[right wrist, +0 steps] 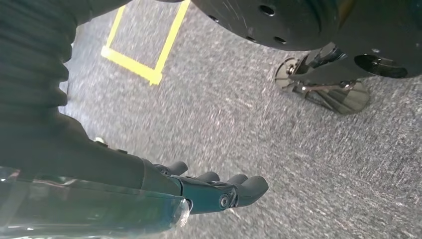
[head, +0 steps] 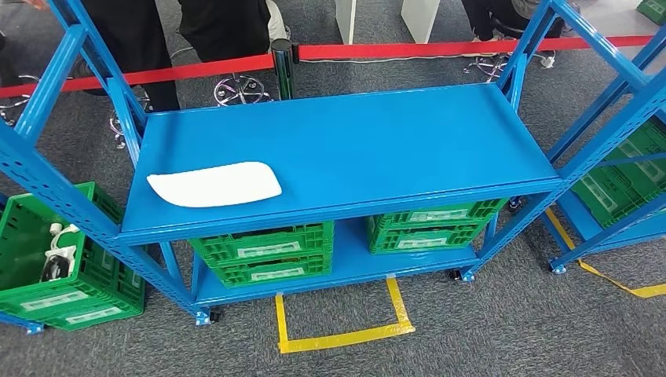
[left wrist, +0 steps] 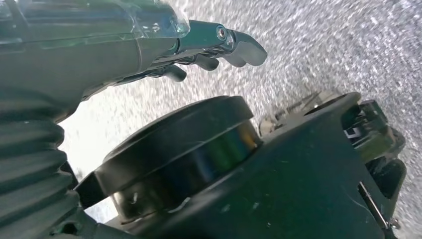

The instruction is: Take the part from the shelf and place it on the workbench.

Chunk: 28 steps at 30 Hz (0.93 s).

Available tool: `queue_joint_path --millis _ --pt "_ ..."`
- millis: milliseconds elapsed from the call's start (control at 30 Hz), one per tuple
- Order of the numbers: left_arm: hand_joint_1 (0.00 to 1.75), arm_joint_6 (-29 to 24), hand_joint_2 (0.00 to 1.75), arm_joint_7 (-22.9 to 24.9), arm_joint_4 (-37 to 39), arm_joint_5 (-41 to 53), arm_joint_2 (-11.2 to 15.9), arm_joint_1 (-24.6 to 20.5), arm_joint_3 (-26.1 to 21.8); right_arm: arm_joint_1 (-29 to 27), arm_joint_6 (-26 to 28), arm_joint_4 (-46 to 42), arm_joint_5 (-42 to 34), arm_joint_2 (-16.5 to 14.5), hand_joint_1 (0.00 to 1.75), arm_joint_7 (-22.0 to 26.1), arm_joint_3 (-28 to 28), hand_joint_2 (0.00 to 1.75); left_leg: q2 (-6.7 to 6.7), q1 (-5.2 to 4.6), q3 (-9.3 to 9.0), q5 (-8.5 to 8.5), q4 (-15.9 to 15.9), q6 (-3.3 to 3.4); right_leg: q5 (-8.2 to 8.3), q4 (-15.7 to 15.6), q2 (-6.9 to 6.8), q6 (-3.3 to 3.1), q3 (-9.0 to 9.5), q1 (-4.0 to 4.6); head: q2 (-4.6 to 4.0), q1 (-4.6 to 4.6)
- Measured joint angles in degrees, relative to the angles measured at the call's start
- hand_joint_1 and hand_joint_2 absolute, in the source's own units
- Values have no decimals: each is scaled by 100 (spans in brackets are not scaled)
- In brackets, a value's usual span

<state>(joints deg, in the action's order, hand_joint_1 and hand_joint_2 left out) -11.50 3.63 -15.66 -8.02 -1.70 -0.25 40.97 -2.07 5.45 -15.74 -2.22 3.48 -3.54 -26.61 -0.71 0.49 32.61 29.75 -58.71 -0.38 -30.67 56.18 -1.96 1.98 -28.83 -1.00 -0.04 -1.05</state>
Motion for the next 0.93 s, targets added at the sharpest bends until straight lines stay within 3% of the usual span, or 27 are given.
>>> queue_joint_path --millis 200,233,333,367,567,833,867,900,933 --pt "0 389 175 -130 -142 276 35 268 -991 -200 -186 -138 82 -60 0 112 606 175 -2 0 -2 1 1 1 -3 0 1 -2 -1 0 0 1" --pt "0 455 131 -152 -166 322 43 313 -1162 -235 -216 -162 94 -69 0 129 707 175 -2 0 -2 2 2 1 -4 0 1 0 -1 0 0 0" --pt "0 646 0 -211 -232 460 68 442 -1651 -332 -306 -229 126 -95 0 188 1001 44 -1 0 -3 2 2 1 -6 0 1 3 0 0 0 1" --pt "0 710 0 -231 -251 505 77 487 -1805 -363 -338 -251 141 -104 0 205 1095 0 0 0 -4 3 2 0 -6 0 1 3 -1 0 0 1" --pt "0 1048 0 -347 -358 747 150 708 -2668 -501 -507 -358 214 -159 0 302 1608 0 7 0 -8 6 3 -3 -14 0 1 5 -5 0 0 -1" --pt "0 1111 0 -367 -412 794 164 776 -3257 -534 -535 -402 220 -200 0 314 1956 0 23 0 -12 6 3 -4 -14 0 1 4 0 -1 0 1" --pt "0 1111 0 -367 -422 794 165 781 -3306 -535 -536 -402 221 -204 0 314 1982 44 24 0 -12 6 3 -4 -14 0 1 4 0 -1 0 1" --pt "0 1111 0 -367 -428 795 166 784 -3349 -536 -537 -402 221 -207 0 314 2006 44 25 0 -13 6 3 -4 -14 0 0 4 1 -1 0 1" --pt "0 1111 0 -367 -430 795 166 785 -3372 -537 -537 -402 221 -207 0 314 2017 58 26 0 -13 6 3 -4 -14 0 0 4 1 -1 0 1"
